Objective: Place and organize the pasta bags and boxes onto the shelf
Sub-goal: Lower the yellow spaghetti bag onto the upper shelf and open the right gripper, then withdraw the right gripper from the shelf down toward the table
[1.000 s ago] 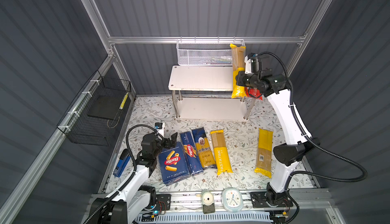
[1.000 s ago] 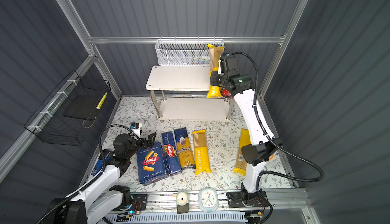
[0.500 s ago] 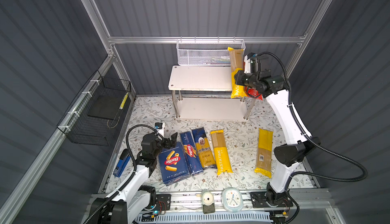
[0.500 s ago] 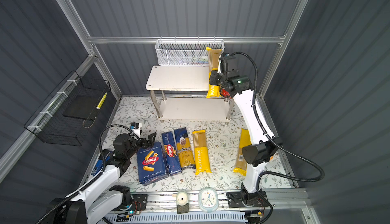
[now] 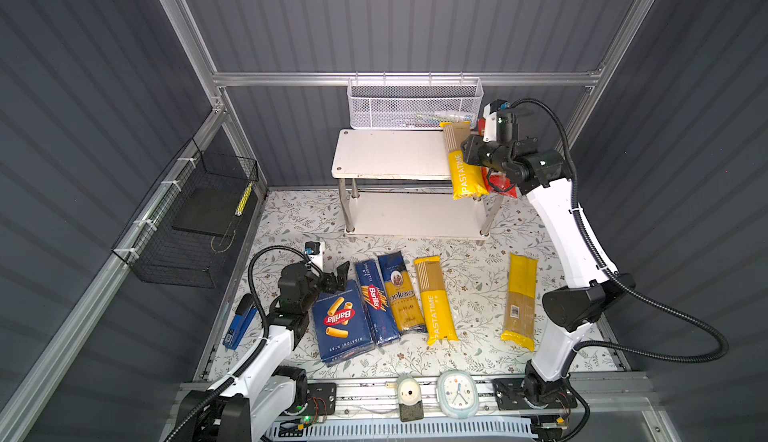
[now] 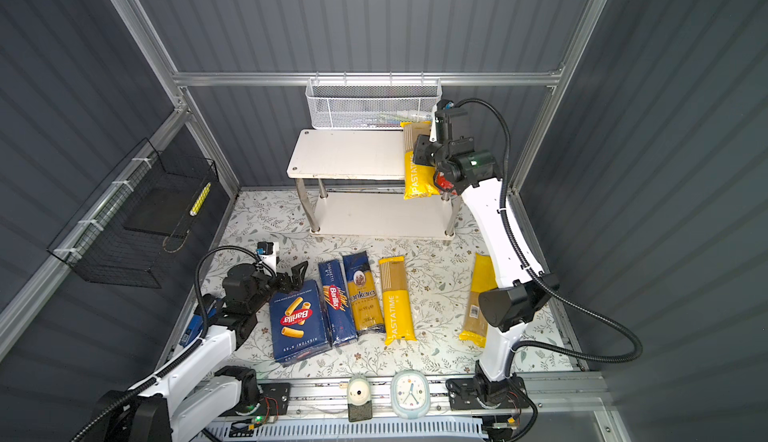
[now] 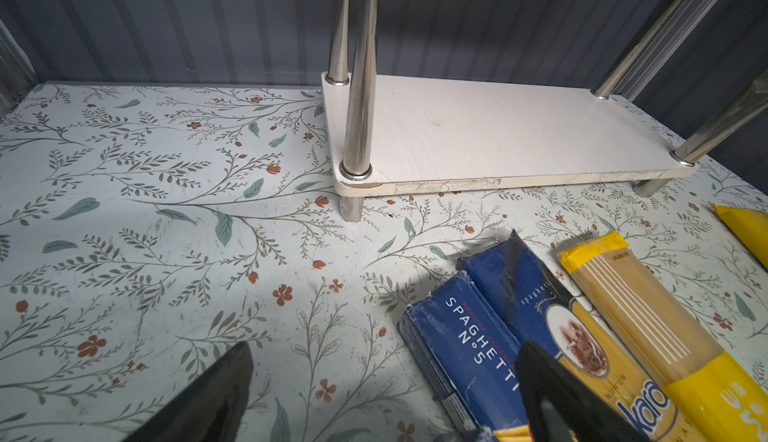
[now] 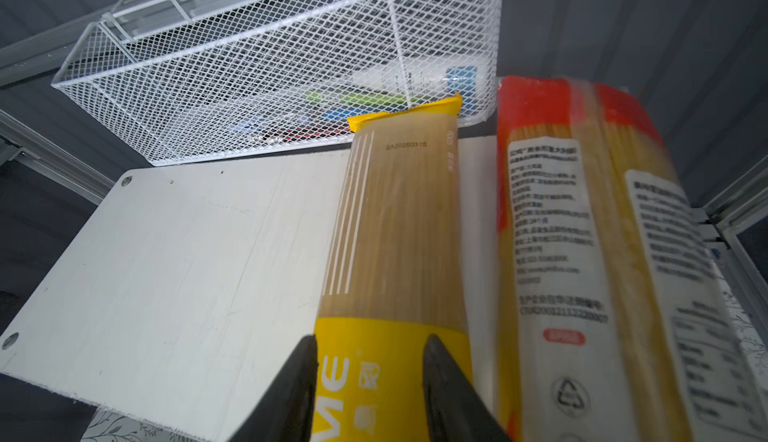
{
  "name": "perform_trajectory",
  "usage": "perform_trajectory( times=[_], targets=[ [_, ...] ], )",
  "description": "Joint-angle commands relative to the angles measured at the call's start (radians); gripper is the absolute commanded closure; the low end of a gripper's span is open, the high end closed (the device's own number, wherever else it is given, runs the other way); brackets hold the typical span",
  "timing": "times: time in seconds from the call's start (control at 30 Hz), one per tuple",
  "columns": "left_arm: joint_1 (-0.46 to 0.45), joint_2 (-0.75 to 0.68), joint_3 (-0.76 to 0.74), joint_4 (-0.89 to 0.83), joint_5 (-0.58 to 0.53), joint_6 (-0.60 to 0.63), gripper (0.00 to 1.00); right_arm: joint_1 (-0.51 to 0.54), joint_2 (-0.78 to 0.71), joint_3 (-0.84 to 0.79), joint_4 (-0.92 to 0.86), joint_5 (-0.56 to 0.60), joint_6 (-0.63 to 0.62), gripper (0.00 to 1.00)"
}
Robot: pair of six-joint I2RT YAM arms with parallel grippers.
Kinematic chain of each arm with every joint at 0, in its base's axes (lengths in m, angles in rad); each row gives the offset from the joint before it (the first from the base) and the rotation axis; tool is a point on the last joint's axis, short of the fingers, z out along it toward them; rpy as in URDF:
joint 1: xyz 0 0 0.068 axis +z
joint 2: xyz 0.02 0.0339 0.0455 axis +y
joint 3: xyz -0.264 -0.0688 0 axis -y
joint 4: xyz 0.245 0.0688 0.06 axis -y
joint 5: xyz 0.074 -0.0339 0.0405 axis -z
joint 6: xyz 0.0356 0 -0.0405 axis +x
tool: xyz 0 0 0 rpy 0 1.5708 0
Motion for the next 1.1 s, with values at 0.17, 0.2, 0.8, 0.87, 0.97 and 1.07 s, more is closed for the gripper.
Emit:
perform_trajectory(
  times=[0.17,0.2,0.8,0.87,0.97,1.07],
  targets=[
    [0.001,-0.003,-0.004,0.015,-0.005,-0.004,0.0,0.016,-0.286,-0.181,-0.023,-0.189,-0.106,0.54],
    [0.001,-0.004,-0.005,0.016,-0.006,-0.004,0.0,0.02,-0.32,-0.22,-0.022,-0.203,-0.108,0.54],
    [0.001,0.023,0.012,0.008,0.002,-0.001,0.01,0.062,-0.637,-0.683,0.035,-0.269,-0.101,0.54],
    [0.001,0.023,0.013,0.009,0.002,-0.001,0.0,0.062,-0.627,-0.69,0.047,-0.276,-0.096,0.54],
    [0.001,0.023,0.013,0.008,0.001,-0.001,0.0,0.062,-0.61,-0.689,0.057,-0.264,-0.084,0.53],
    [0.001,0.028,0.016,0.008,0.001,-0.001,0.0,0.06,-0.593,-0.688,0.081,-0.277,-0.078,0.53]
  ],
)
